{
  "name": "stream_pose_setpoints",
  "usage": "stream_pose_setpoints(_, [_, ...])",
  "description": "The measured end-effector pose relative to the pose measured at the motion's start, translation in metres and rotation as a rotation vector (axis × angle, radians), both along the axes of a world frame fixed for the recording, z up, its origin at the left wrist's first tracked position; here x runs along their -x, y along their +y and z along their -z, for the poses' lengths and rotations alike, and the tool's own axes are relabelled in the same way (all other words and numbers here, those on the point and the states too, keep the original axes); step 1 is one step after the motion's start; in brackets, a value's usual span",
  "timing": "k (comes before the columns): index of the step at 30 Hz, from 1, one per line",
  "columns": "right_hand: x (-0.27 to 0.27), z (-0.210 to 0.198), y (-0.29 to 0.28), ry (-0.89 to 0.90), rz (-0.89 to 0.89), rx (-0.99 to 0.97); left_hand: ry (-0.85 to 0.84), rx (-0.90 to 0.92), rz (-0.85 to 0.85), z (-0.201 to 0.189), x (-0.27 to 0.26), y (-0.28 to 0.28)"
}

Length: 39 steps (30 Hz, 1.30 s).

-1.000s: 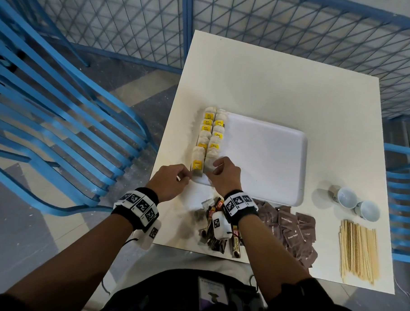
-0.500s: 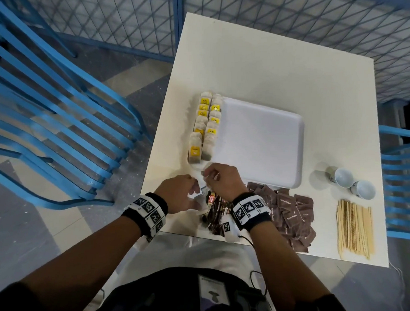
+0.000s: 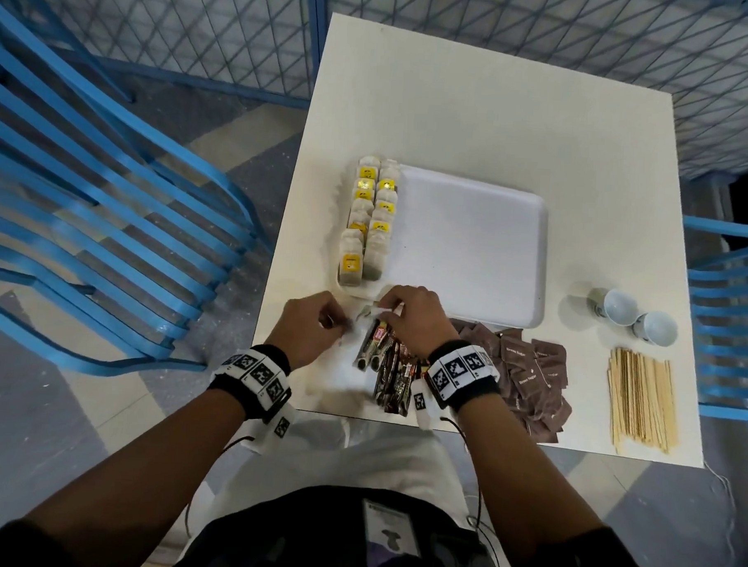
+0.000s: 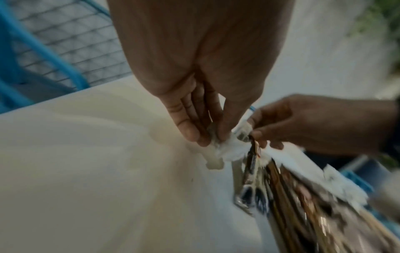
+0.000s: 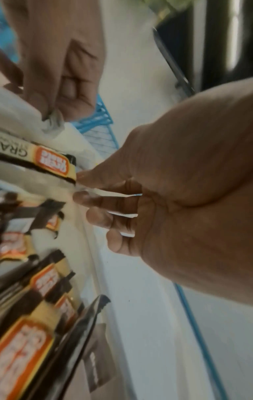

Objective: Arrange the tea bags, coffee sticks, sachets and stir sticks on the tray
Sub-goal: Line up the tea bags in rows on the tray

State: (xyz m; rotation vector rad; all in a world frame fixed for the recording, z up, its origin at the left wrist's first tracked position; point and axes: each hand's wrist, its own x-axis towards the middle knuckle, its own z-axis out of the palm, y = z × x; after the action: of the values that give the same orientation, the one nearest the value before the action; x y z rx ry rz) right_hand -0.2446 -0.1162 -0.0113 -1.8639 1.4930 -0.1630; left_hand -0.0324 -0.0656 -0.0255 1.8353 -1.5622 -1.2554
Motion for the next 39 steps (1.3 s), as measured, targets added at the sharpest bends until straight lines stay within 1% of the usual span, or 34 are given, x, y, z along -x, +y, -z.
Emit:
stream_pose_setpoints(2, [0.004, -0.005, -0.006, -0.071, 0.088, -0.017, 0.055, -0.002, -0.102, -0.005, -0.004, -0.006])
stream_pose_setpoints(4, [0.008, -0.013, -0.010, -0.111, 0.134, -0.036, 0.127, -0.024, -0.153, -0.009, -0.008, -0.014])
stream_pose_setpoints(8, [0.016, -0.030, -0.017, -0.211, 0.118, -0.087, 0.244, -0.052, -0.188, -0.015, -0.008, -0.027])
stream_pose_setpoints(10, [0.018, -0.035, -0.020, -0.228, 0.102, -0.097, 0.290, -0.075, -0.231, -0.016, -0.005, -0.031])
stream_pose_setpoints(15, [0.017, -0.039, -0.026, -0.275, 0.124, -0.119, 0.439, -0.151, -0.350, -0.024, 0.006, -0.034])
stream_pose_setpoints(18, [0.015, -0.036, -0.027, -0.283, 0.104, -0.138, 0.511, -0.185, -0.360, -0.028, 0.013, -0.036])
stream_pose_setpoints(21, [0.013, -0.035, -0.026, -0.304, 0.102, -0.152, 0.562, -0.240, -0.326, -0.029, 0.017, -0.036])
stream_pose_setpoints(24, [0.011, -0.037, -0.024, -0.352, 0.143, -0.157, 0.653, -0.296, -0.283, -0.032, 0.017, -0.035])
stream_pose_setpoints(26, [0.009, -0.038, -0.024, -0.399, 0.185, -0.173, 0.661, -0.302, -0.255, -0.034, 0.017, -0.034])
stream_pose_setpoints(28, [0.008, -0.038, -0.023, -0.447, 0.234, -0.199, 0.625, -0.271, -0.243, -0.034, 0.018, -0.033])
stream_pose_setpoints(31, [0.006, -0.039, -0.022, -0.489, 0.274, -0.230, 0.573, -0.207, -0.276, -0.033, 0.017, -0.034])
stream_pose_setpoints(34, [0.003, -0.041, -0.020, -0.452, 0.199, -0.293, 0.590, -0.190, -0.325, -0.032, 0.013, -0.036])
stream_pose_setpoints(36, [0.000, -0.041, -0.020, -0.416, 0.151, -0.308, 0.582, -0.181, -0.287, -0.034, 0.011, -0.037])
stream_pose_setpoints(39, [-0.003, -0.042, -0.023, -0.366, 0.104, -0.190, 0.540, -0.152, -0.228, -0.036, 0.008, -0.039])
